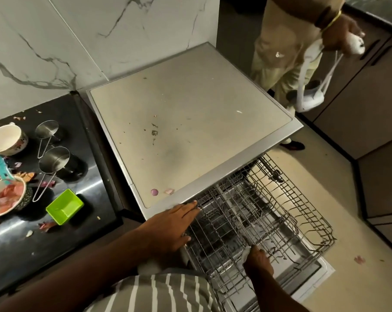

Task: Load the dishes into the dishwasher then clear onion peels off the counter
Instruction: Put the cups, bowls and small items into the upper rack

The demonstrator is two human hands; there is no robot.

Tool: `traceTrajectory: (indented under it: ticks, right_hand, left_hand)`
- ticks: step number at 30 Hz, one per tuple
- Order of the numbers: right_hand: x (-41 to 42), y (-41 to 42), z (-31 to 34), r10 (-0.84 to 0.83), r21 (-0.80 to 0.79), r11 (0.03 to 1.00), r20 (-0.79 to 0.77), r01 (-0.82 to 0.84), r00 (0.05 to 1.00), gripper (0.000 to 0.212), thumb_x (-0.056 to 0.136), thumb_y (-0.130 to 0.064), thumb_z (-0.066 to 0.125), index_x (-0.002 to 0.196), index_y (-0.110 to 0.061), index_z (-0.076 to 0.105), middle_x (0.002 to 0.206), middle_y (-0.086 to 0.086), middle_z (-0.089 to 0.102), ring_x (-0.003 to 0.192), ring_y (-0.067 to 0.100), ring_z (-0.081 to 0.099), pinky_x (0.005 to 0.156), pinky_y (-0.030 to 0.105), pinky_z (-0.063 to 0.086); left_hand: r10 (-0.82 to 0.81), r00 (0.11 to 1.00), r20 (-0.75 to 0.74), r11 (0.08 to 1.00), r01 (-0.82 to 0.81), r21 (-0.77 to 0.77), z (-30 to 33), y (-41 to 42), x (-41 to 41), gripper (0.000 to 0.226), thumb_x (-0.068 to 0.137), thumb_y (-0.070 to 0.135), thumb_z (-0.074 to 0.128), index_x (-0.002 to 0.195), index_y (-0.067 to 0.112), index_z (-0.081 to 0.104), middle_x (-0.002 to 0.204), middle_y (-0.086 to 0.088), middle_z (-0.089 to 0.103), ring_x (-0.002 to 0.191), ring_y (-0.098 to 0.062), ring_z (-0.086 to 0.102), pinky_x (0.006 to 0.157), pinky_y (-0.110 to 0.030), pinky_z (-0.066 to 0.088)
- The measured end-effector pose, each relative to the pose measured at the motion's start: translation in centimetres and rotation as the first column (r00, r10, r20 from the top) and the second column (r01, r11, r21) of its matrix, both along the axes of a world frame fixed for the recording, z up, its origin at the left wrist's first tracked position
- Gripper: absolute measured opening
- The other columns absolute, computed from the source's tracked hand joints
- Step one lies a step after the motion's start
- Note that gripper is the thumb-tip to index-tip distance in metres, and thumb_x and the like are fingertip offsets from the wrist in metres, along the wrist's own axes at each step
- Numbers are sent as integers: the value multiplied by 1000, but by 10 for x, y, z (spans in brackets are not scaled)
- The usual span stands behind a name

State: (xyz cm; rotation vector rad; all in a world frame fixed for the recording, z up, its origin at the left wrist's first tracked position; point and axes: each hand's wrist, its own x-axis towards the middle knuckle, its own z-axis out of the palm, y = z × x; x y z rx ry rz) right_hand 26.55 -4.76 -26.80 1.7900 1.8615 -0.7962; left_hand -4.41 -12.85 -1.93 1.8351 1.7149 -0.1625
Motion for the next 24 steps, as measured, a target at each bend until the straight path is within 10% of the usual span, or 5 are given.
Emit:
traceTrajectory:
  ticks: [12, 20, 24]
  right_hand:
    - [-47, -5, 45, -148, 154, 976, -66, 157, 987, 85, 90, -35, 75, 157, -16, 25, 161, 20, 34, 141, 39, 46, 112, 52, 48]
    - [-143, -8, 143, -20, 339, 925, -404, 171, 914, 86, 96, -35, 71, 164, -23, 19, 169, 13, 17, 148, 43, 35, 113, 60, 43]
    - [-200, -17, 214, 112, 462, 863, -572, 206, 813, 66, 98, -27, 66, 158, -24, 37, 166, 4, 22, 144, 36, 37, 102, 61, 53]
  left_hand:
    - [-34, 999, 34, 992, 30, 123, 13, -16, -27, 80, 105, 46, 46, 165, 29, -4, 173, 6, -7, 159, -13, -1, 131, -41, 11]
    - [79, 993, 89, 930, -106, 351, 37, -52, -88, 76, 105, 42, 49, 166, 18, 10, 173, 2, 5, 158, -11, 4, 121, -15, -13]
    - [208, 970, 128, 864, -244, 440, 39, -89, -129, 76, 99, 42, 55, 162, 10, 27, 169, -6, 24, 155, -14, 18, 124, -17, -1]
